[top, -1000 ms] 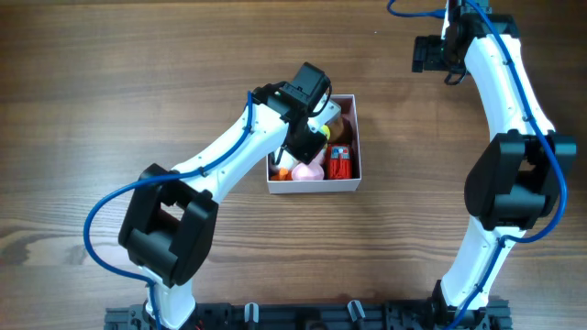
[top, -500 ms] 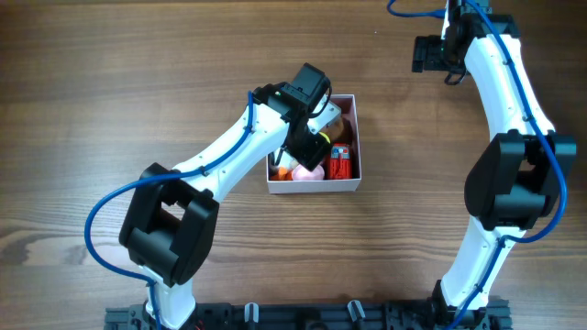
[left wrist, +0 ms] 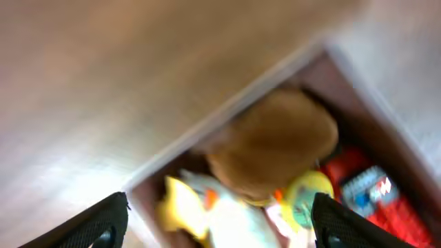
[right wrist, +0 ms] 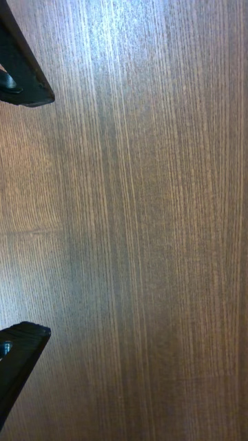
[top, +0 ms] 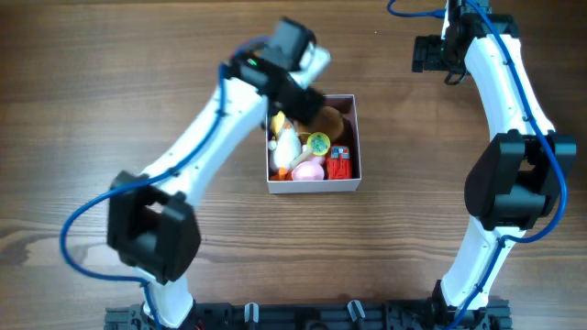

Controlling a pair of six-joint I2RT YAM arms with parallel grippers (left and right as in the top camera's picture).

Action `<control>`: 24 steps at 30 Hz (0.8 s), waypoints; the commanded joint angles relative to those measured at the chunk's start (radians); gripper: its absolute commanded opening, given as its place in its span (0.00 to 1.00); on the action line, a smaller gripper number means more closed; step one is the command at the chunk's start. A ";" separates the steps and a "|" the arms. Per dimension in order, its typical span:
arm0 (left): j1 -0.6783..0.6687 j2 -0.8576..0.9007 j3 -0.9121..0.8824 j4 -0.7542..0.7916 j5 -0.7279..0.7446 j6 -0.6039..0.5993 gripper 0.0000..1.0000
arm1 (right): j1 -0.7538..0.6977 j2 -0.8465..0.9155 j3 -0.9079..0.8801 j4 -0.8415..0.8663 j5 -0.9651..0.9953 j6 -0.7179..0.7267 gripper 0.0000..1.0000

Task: Pack container
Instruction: 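Open the left gripper and raise it back to the left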

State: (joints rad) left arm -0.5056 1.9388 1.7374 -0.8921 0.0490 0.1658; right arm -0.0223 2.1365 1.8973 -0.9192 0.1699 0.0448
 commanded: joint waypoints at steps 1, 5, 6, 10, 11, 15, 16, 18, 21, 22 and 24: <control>0.110 -0.068 0.078 0.000 -0.029 -0.167 0.86 | 0.005 -0.035 0.021 0.003 0.017 0.008 1.00; 0.262 -0.071 0.078 -0.046 -0.055 -0.367 0.92 | 0.005 -0.035 0.021 0.003 0.017 0.007 1.00; 0.315 -0.071 0.078 -0.064 -0.055 -0.388 0.92 | 0.005 -0.035 0.021 0.003 0.017 0.007 1.00; 0.455 -0.071 0.078 -0.068 -0.055 -0.387 0.92 | 0.006 -0.035 0.021 0.003 0.017 0.008 0.99; 0.488 -0.071 0.078 -0.067 -0.055 -0.387 0.94 | 0.006 -0.035 0.021 0.003 0.017 0.007 1.00; 0.557 -0.071 0.078 -0.071 -0.050 -0.387 1.00 | 0.006 -0.035 0.021 0.003 0.017 0.007 0.99; 0.567 -0.071 0.078 -0.071 -0.035 -0.388 1.00 | 0.006 -0.035 0.021 0.003 0.017 0.007 1.00; 0.571 -0.071 0.078 -0.071 -0.024 -0.387 1.00 | 0.006 -0.035 0.021 0.003 0.017 0.007 1.00; 0.571 -0.071 0.078 -0.071 -0.024 -0.387 1.00 | 0.006 -0.035 0.021 0.003 0.017 0.007 1.00; 0.571 -0.071 0.078 -0.070 -0.024 -0.387 1.00 | 0.006 -0.035 0.021 0.003 0.017 0.007 1.00; 0.571 -0.071 0.078 -0.070 -0.024 -0.387 1.00 | 0.006 -0.035 0.021 0.003 0.017 0.007 0.99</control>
